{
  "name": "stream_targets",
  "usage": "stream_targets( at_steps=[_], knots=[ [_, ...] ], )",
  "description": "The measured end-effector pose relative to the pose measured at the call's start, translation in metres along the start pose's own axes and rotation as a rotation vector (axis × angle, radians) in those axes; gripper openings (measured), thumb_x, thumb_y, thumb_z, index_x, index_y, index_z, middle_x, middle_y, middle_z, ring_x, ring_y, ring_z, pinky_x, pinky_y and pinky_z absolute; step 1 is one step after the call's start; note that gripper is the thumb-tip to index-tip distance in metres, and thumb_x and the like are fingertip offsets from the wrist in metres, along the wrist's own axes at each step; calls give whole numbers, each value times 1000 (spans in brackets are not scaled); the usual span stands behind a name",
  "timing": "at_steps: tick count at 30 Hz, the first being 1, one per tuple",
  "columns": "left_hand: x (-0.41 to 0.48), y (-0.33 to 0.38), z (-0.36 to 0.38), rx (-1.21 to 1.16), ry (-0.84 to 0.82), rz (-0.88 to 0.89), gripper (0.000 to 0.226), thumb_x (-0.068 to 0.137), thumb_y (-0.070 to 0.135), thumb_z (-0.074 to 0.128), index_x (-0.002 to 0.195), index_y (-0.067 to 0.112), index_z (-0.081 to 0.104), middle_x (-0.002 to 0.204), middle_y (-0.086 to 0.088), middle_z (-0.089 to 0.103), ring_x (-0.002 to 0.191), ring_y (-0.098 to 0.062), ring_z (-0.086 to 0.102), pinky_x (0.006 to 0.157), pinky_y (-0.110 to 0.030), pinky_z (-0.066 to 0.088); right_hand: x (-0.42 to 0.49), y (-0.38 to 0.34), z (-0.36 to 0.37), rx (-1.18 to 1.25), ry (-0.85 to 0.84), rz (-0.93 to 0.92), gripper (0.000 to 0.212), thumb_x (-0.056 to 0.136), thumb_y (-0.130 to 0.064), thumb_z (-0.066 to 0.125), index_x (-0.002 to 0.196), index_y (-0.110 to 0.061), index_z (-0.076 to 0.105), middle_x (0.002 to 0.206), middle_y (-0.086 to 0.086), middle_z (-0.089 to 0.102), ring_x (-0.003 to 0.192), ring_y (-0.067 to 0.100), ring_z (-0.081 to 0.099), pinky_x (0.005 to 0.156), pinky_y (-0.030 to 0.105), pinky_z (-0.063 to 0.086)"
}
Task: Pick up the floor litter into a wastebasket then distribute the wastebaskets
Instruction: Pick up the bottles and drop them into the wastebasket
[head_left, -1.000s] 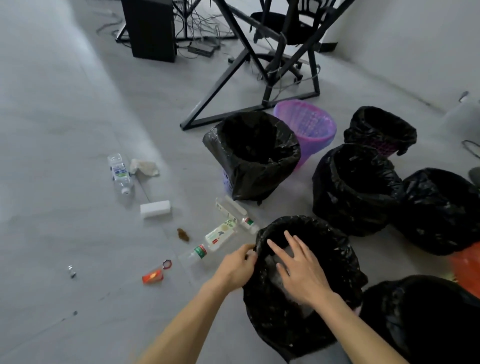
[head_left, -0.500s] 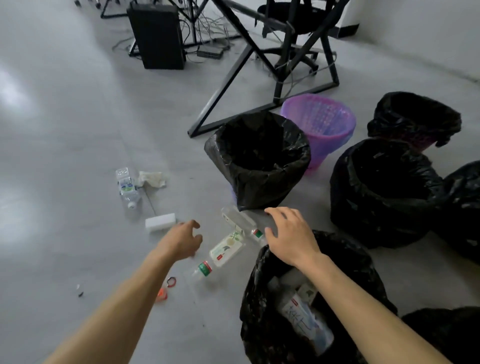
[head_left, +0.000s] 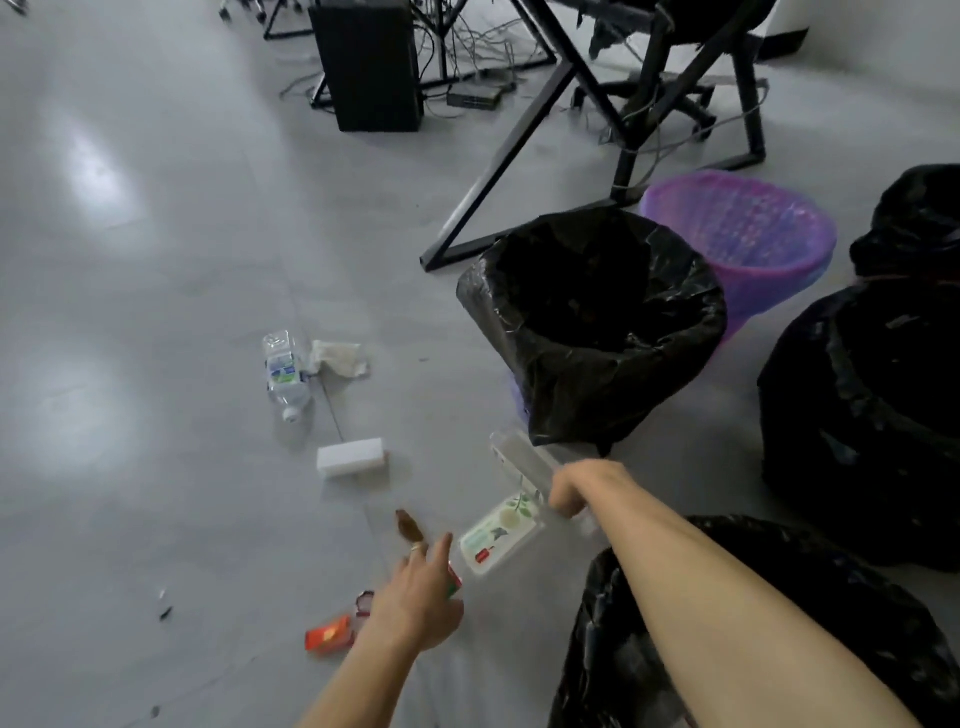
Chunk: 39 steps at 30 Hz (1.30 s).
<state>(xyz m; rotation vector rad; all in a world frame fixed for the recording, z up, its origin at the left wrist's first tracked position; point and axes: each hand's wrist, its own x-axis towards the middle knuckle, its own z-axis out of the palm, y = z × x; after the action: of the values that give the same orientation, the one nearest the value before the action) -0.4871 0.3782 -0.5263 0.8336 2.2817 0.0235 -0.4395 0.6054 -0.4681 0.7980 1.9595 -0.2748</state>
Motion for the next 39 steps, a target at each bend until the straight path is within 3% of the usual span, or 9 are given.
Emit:
stream_targets(
  at_steps=[3, 6, 10, 13, 17, 23, 28, 33, 39],
  knots=[
    [6, -7, 11, 58, 19, 13, 85, 91, 32, 57, 156, 30, 2, 155, -5, 35, 138, -26, 38, 109, -44, 37, 29, -15, 4, -69, -139, 47, 49, 102, -29, 49, 146, -8, 46, 153, 9, 44, 136, 26, 47, 110, 35, 40],
    [10, -18, 20, 152, 53, 8, 80, 94, 30, 53, 156, 29, 2, 150, -4, 43, 134, -26, 42, 106, -43, 37, 36, -26, 11, -67, -170, 130, 67, 86, -25, 53, 149, -8, 39, 152, 14, 40, 126, 31, 49, 107, 43, 40],
    [16, -30, 17, 214, 79, 49, 53, 96, 29, 49, 145, 23, 28, 136, -4, 55, 125, -27, 49, 99, -40, 39, 38, -33, 19, -48, -100, 149, 69, 84, -21, 48, 152, -16, 34, 155, 14, 35, 136, 36, 45, 110, 53, 41],
    [20, -44, 4, 167, 120, 67, 45, 91, 30, 52, 133, 21, 41, 131, -6, 54, 121, -27, 51, 96, -38, 42, 52, -32, 28, -19, -8, 168, 86, 71, -26, 48, 155, -29, 30, 165, 10, 16, 148, 35, 27, 116, 55, 33],
    [20, -68, -27, 100, 157, 76, 51, 83, 40, 59, 129, 21, 48, 121, -3, 52, 110, -22, 54, 85, -33, 47, 38, -48, 40, 59, 63, 195, 69, 92, -24, 50, 157, -28, 25, 165, 16, -5, 149, 39, 20, 116, 50, 33],
    [8, -106, -75, 108, 183, 66, 41, 81, 47, 58, 115, 24, 53, 114, -1, 58, 95, -23, 60, 77, -34, 50, 25, -95, 72, 257, 264, 148, 54, 92, -13, 62, 141, -25, 40, 146, 19, 27, 127, 35, 50, 98, 47, 49],
    [-4, -129, -98, 72, 256, 101, 48, 83, 54, 54, 121, 25, 56, 121, -3, 64, 104, -27, 63, 80, -35, 52, 7, -108, 86, 270, 381, 157, 62, 96, -13, 44, 153, -29, 24, 141, 20, 31, 122, 35, 51, 95, 44, 49],
    [-21, -134, -114, -102, 401, 122, 53, 85, 68, 47, 114, 26, 58, 114, -5, 65, 100, -28, 63, 79, -37, 51, -44, -104, 63, 355, 637, 77, 45, 99, -25, 36, 143, -17, 31, 132, 26, 51, 118, 42, 51, 87, 42, 45],
    [-49, -115, -135, -339, 610, 133, 43, 90, 59, 49, 107, 21, 59, 110, -11, 66, 90, -30, 59, 73, -37, 44, -129, -69, 51, 694, 964, -66, 24, 100, -35, 42, 107, -14, 51, 96, 11, 69, 93, 35, 62, 75, 40, 44]
  ],
)
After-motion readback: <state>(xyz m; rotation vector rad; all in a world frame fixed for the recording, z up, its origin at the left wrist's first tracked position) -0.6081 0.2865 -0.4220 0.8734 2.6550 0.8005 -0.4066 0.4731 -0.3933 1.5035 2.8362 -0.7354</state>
